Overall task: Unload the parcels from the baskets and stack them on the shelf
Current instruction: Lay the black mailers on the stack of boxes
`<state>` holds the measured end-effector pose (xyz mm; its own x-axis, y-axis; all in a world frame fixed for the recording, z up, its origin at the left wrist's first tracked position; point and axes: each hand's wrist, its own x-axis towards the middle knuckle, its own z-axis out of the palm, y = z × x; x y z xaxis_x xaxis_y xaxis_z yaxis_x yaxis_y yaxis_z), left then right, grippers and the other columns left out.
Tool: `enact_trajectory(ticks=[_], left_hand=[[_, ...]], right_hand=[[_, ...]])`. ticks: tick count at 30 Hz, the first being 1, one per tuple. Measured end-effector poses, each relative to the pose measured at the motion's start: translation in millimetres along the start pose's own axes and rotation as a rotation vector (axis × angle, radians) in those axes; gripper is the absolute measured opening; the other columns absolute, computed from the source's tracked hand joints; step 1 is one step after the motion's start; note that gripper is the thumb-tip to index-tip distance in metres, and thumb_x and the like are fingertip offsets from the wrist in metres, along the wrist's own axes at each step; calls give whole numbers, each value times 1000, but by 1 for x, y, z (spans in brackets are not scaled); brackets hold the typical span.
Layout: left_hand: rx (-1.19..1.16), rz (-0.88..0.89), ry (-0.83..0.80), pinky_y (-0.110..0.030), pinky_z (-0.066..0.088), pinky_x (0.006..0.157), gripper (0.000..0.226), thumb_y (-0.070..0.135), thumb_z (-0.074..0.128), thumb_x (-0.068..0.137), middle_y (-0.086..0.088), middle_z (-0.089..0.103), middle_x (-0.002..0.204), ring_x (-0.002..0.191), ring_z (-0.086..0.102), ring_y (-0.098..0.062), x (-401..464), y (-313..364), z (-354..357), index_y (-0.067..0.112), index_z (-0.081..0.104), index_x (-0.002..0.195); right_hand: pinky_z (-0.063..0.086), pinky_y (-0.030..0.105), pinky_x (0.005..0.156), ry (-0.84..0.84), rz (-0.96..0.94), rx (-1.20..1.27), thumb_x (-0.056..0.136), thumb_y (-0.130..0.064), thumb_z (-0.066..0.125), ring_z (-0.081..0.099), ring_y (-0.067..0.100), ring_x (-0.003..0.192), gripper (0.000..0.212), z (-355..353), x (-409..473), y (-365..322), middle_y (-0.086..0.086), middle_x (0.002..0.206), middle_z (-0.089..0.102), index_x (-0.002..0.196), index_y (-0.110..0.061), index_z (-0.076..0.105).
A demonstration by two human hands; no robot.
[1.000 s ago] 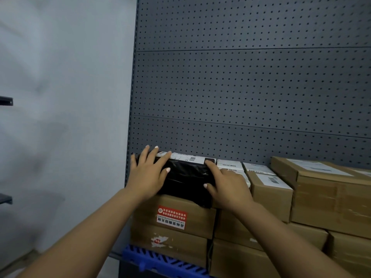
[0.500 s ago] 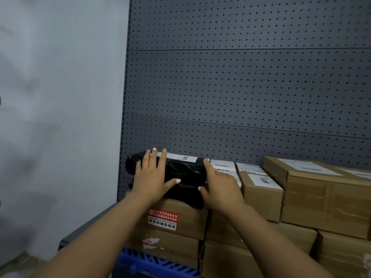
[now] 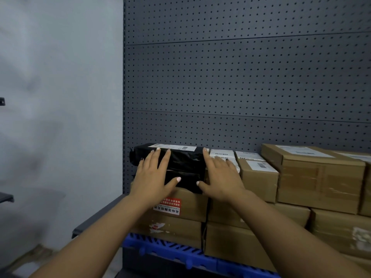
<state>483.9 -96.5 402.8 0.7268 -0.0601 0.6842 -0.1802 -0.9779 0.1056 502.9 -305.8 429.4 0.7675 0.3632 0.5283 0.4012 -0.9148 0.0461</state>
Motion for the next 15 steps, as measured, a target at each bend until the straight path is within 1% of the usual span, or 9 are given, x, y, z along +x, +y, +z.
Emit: enact_trajectory(ticks=[2, 3, 4, 6, 8, 11, 15], left_hand=[[-12, 21, -20, -44, 7, 119, 88, 74, 27, 84, -8, 4, 160, 147, 2, -24, -12, 1, -7, 25, 3, 153], [-23, 26, -24, -44, 8, 119, 91, 76, 20, 80, -8, 6, 160, 147, 4, -24, -18, 1, -10, 25, 4, 153], [-32, 29, -24, -44, 10, 119, 92, 76, 15, 78, -8, 7, 160, 147, 7, -24, -24, 2, -11, 25, 5, 153], [-41, 51, -24, -45, 15, 118, 91, 75, 15, 78, -9, 12, 159, 145, 13, -25, -40, 5, -15, 24, 8, 153], [-64, 80, -35, -46, 19, 117, 91, 77, 16, 79, -9, 18, 158, 144, 18, -25, -60, 13, -18, 23, 12, 153], [-129, 117, -78, -45, 21, 117, 90, 77, 18, 80, -7, 22, 157, 143, 20, -23, -95, 28, -23, 23, 15, 152], [-148, 158, -101, -47, 28, 113, 82, 68, 32, 86, -10, 33, 151, 138, 31, -28, -150, 40, -24, 17, 28, 149]], right_hand=[[1, 43, 120, 13, -5, 30, 92, -51, 47, 2, 22, 148, 90, -5, -11, 2, 3, 161, 9, 151, -23, -15], [0, 42, 120, 39, -9, 53, 93, -51, 47, -1, 20, 148, 88, -7, -18, 2, 2, 161, 5, 152, -24, -13], [-1, 40, 119, 76, -22, 75, 94, -50, 46, -1, 20, 148, 85, -10, -26, 3, 2, 161, 5, 152, -24, -10], [-1, 37, 118, 110, -68, 84, 95, -49, 44, 1, 18, 148, 79, -19, -51, 1, 0, 161, 8, 153, -25, -4], [-3, 33, 117, 98, -124, 46, 96, -49, 43, 1, 16, 148, 75, -25, -82, 2, -1, 161, 8, 153, -27, -1], [-5, 31, 115, 54, -162, 10, 96, -49, 44, 2, 17, 148, 74, -30, -128, 5, 0, 161, 9, 153, -27, 4], [6, 37, 118, 0, -167, 46, 94, -48, 47, 14, 22, 147, 72, -26, -179, 6, 5, 158, 21, 153, -23, 14]])
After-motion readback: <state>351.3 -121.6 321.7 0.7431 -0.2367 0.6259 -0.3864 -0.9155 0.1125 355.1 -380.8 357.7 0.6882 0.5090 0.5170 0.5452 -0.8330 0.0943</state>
